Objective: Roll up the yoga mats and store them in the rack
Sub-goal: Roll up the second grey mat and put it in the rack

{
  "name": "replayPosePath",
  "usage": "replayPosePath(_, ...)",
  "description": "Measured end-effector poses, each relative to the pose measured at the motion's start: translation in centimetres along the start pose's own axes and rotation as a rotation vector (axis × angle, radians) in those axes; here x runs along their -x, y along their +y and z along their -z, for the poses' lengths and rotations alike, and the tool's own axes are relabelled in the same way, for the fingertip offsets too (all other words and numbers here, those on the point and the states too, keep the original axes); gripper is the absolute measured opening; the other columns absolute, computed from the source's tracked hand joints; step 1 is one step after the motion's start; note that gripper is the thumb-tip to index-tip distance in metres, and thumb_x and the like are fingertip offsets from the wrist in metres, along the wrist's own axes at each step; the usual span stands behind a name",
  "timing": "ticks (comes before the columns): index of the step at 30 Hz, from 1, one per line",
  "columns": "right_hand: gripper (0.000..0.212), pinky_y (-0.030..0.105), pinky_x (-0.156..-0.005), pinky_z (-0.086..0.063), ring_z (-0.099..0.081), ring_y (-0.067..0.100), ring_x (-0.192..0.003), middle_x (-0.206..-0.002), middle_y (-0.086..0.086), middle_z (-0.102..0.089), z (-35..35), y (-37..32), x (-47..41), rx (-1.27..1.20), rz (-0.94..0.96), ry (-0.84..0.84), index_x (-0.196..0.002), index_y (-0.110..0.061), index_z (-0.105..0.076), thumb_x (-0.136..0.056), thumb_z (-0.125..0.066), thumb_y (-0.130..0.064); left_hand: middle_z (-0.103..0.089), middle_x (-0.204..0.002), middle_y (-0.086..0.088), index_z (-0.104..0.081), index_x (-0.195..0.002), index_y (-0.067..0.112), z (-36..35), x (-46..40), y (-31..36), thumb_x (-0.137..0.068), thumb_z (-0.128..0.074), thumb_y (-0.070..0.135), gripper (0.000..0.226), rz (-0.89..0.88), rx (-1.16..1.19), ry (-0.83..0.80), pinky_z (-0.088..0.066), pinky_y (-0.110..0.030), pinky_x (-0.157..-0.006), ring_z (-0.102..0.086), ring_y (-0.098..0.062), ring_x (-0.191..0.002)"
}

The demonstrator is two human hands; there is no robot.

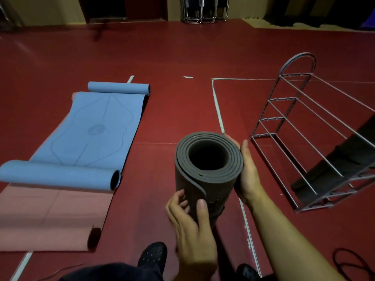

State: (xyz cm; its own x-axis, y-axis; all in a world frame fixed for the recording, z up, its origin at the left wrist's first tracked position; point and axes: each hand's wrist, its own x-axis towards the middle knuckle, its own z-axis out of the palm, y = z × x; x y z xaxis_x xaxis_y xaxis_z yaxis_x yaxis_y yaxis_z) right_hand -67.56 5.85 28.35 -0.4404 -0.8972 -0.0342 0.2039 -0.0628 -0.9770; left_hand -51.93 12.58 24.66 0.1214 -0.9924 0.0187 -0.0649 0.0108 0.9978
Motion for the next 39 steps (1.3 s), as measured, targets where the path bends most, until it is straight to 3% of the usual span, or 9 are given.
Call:
replayPosePath(5, 0.090, 0.051, -0.120, -0.035, -0.059, 0.023, -0.132, -0.132, 0.008, -0.069, -0.2, -0.3, 1.1, 0.001, -0.038, -0.031, -0.131, -0.016, -0.070, -0.080, -0.051, -0.087, -0.037, -0.125, 0.005, -0.039, -0.131, 0.028, 0.2, -0.9, 0.3, -0.083, -0.039, 0.068, 0.062, -0.022, -0.034, -0.040, -0.045, -0.048, -0.101, -0.049, -0.020, -0.116)
replayPosePath(12, 0.078, 0.052, -0.117, -0.038, -0.053, 0.021, -0.137, -0.143, 0.002, -0.061, -0.3, -0.4, 2.8, 0.177, 0.182, -0.058, -0.143, -0.023, -0.059, -0.090, -0.048, -0.079, -0.043, -0.137, 0.007, -0.046, -0.145, 0.024, 1.5, -6.2, 1.4, -0.090, -0.029, 0.070, 0.074, -0.084, 0.050, -0.057, -0.031, -0.026, -0.110, -0.038, -0.005, -0.135)
replayPosePath(18, 0.048, 0.023, -0.077, -0.050, -0.056, 0.005, -0.086, -0.096, -0.012, -0.061, -1.0, 0.0, 4.6, 0.125, 0.333, -0.114, -0.112, -0.017, -0.055, -0.077, -0.077, -0.041, -0.071, -0.131, -0.001, -0.068, -0.134, 0.017, 2.6, -12.4, 1.8, -0.099, -0.034, 0.073, 0.074, 0.081, 0.363, -0.223, -0.039, -0.046, -0.118, -0.060, -0.015, -0.130)
replayPosePath(21, 0.052, 0.019, -0.069, -0.045, -0.049, 0.004, -0.076, -0.083, -0.014, -0.055, -0.8, 0.5, 4.6, 0.137, 0.270, -0.171, -0.104, -0.014, -0.052, -0.069, -0.083, -0.037, -0.072, -0.129, 0.001, -0.071, -0.129, 0.020, 2.7, -13.1, 0.8, -0.083, -0.044, 0.087, 0.086, 0.227, 0.338, -0.193, -0.039, -0.047, -0.119, -0.061, -0.016, -0.129)
replayPosePath(26, 0.048, 0.025, -0.067, -0.047, -0.053, 0.013, -0.069, -0.075, 0.001, -0.057, 0.3, 0.1, 3.3, -0.054, 0.072, -0.091, -0.094, -0.014, -0.063, -0.088, -0.068, -0.062, -0.074, -0.112, 0.018, -0.072, -0.115, 0.033, 2.5, -12.5, 1.5, -0.109, -0.031, 0.051, 0.045, 0.213, 0.249, -0.214, -0.041, -0.027, -0.110, -0.062, 0.002, -0.117)
replayPosePath(28, 0.043, 0.026, -0.064, -0.049, -0.057, 0.014, -0.066, -0.075, 0.005, -0.061, 0.6, 0.9, 2.5, -0.165, -0.067, 0.050, -0.098, -0.009, -0.063, -0.100, -0.052, -0.050, -0.063, -0.128, 0.015, -0.065, -0.132, 0.028, 2.5, -12.6, 0.6, -0.108, -0.032, 0.055, 0.050, 0.266, 0.189, -0.185, -0.036, -0.032, -0.117, -0.051, -0.005, -0.129)
replayPosePath(32, 0.022, 0.031, -0.066, -0.041, -0.051, 0.022, -0.077, -0.084, 0.008, -0.059, 2.1, 6.3, 1.3, 0.160, -0.306, 0.273, -0.095, -0.014, -0.062, -0.105, -0.054, -0.031, -0.059, -0.145, 0.008, -0.060, -0.143, 0.027, 2.2, -13.3, -5.5, -0.083, -0.043, 0.078, 0.080, 0.380, 0.046, -0.229, -0.036, -0.050, -0.120, -0.052, -0.015, -0.136)
replayPosePath(35, 0.014, 0.032, -0.064, -0.035, -0.045, 0.023, -0.079, -0.082, 0.007, -0.053, 2.8, 11.3, 1.6, 0.184, -0.495, 0.308, -0.093, -0.020, -0.059, -0.101, -0.054, -0.030, -0.074, -0.122, -0.001, -0.071, -0.122, 0.020, 1.9, -12.0, -9.9, -0.082, -0.051, 0.077, 0.073, 0.486, -0.003, -0.209, -0.045, -0.053, -0.112, -0.064, -0.021, -0.118)
replayPosePath(39, 0.025, 0.034, -0.064, -0.039, -0.047, 0.021, -0.071, -0.070, 0.007, -0.057, 3.0, 14.0, 2.3, 0.175, -0.462, 0.390, -0.076, -0.014, -0.061, -0.099, -0.059, -0.024, -0.077, -0.100, -0.013, -0.074, -0.096, 0.010, 1.6, -10.7, -9.6, -0.102, -0.059, 0.047, 0.040, 0.520, 0.029, -0.158, -0.055, -0.051, -0.099, -0.069, -0.025, -0.094)
